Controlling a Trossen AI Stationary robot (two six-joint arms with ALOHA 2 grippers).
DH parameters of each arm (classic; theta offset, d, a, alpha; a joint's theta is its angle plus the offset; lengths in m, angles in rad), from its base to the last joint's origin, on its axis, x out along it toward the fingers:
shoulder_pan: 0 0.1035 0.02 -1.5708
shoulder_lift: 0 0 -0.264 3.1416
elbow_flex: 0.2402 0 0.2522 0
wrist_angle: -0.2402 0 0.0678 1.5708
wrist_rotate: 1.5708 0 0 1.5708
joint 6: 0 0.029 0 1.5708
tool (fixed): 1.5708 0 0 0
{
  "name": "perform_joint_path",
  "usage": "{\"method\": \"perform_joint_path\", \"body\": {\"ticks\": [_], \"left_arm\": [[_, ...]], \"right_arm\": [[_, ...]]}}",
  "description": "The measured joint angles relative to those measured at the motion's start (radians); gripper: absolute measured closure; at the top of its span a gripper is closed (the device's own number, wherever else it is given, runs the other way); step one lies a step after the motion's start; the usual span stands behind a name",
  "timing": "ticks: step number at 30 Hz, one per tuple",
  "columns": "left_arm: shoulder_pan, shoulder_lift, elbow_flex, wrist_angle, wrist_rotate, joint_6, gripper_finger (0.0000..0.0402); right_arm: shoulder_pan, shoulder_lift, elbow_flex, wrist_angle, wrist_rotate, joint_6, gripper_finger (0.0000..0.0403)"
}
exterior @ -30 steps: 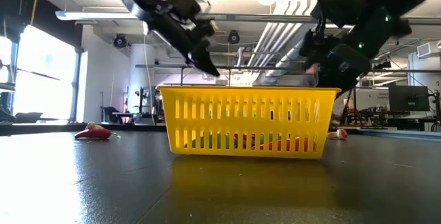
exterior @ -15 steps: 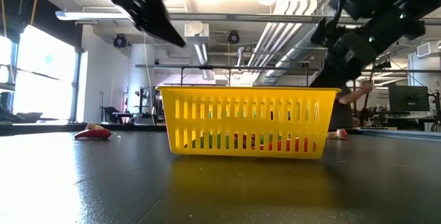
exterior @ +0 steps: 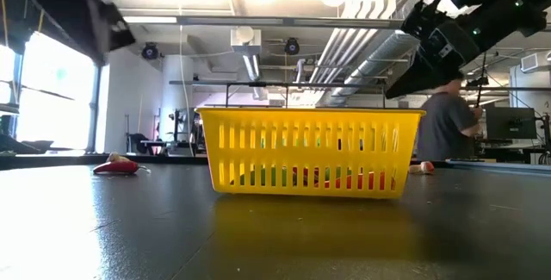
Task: Sort produce into baskets
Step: Put the red chili pepper into the yellow bin
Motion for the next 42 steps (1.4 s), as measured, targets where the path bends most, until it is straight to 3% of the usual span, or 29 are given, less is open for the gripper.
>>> {"method": "perform_joint_path", "body": {"ticks": [4, 9, 15, 19, 30, 37, 42], "left_arm": [[-0.114, 0.051, 0.0, 0.001, 0.063, -0.179, 0.0382], [-0.224, 0.149, 0.0, 0.034, 0.102, -0.423, 0.0325], [-0.29, 0.268, 0.0, 0.118, 0.115, -0.551, 0.0258], [-0.296, 0.327, 0.0, 0.129, 0.148, -0.604, 0.024], [-0.297, 0.399, 0.0, 0.132, 0.103, -0.688, 0.0275], [-0.28, 0.384, 0.0, 0.113, 0.077, -0.578, 0.0381], [-0.197, 0.301, 0.0, 0.099, 0.071, -0.455, 0.0387]], "right_arm": [[0.0, 0.007, 0.0, -0.009, 0.003, 0.002, 0.0403], [0.0, 0.007, 0.0, -0.038, -0.001, -0.014, 0.0403], [0.0, 0.007, 0.0, -0.067, -0.003, -0.015, 0.0403], [0.0, 0.007, 0.0, -0.079, -0.003, -0.018, 0.0403], [0.0, 0.007, 0.0, -0.079, -0.003, -0.026, 0.0403], [0.0, 0.007, 0.0, -0.08, -0.003, -0.023, 0.0403], [0.0, 0.007, 0.0, -0.08, -0.003, -0.022, 0.0403]]}}
